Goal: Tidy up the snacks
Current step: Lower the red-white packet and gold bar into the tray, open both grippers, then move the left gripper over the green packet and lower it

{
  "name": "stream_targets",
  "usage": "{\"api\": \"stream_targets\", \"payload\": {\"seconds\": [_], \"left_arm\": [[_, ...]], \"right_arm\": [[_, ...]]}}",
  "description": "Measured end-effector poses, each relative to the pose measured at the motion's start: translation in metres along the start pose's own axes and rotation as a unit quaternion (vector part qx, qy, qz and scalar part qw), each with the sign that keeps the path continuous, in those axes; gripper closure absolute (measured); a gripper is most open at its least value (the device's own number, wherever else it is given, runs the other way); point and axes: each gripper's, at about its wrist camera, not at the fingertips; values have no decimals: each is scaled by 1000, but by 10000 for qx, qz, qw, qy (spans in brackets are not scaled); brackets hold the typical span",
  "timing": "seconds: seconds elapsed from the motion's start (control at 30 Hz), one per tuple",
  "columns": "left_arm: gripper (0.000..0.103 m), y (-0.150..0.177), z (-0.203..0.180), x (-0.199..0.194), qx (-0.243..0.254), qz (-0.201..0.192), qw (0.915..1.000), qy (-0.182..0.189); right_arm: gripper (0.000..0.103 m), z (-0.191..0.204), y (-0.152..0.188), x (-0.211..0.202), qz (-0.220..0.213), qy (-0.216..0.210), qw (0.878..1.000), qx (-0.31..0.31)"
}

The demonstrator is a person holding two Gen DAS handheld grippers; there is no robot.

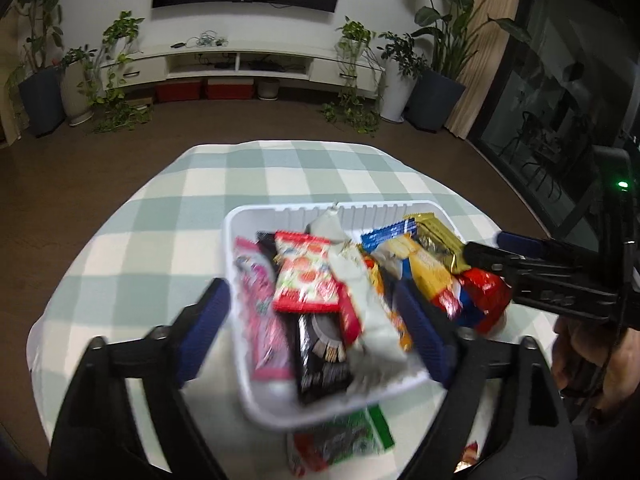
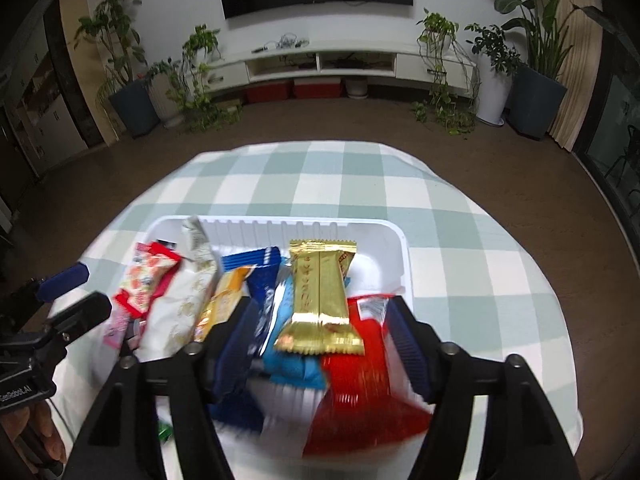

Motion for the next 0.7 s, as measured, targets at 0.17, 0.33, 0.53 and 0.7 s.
{"api": "stream_targets", "payload": {"seconds": [0.17, 0.33, 0.53, 0.7], "left_arm": [[10, 34, -1, -20, 158, 157, 9997, -122], [10, 67, -6, -20, 737, 516, 9959, 69], [10, 95, -33, -5, 1799, 1031, 9775, 377], [10, 103, -31, 16, 1885, 1387, 9721, 151]], "right_arm": [[15, 3, 38, -37, -158, -298, 9994, 9], [15, 10, 87, -68, -172, -659, 9977, 19], [15, 9, 134, -76, 64, -990, 9942, 418], [15, 7, 155, -71, 241, -1057, 9926, 548]]}}
Point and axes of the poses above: each gripper's, at about its wrist camera, not at the fingertips, and x roughly the way its jaws point, z to its left, y to its underside, and after that the axes turned 4 degrees about y, right-handed
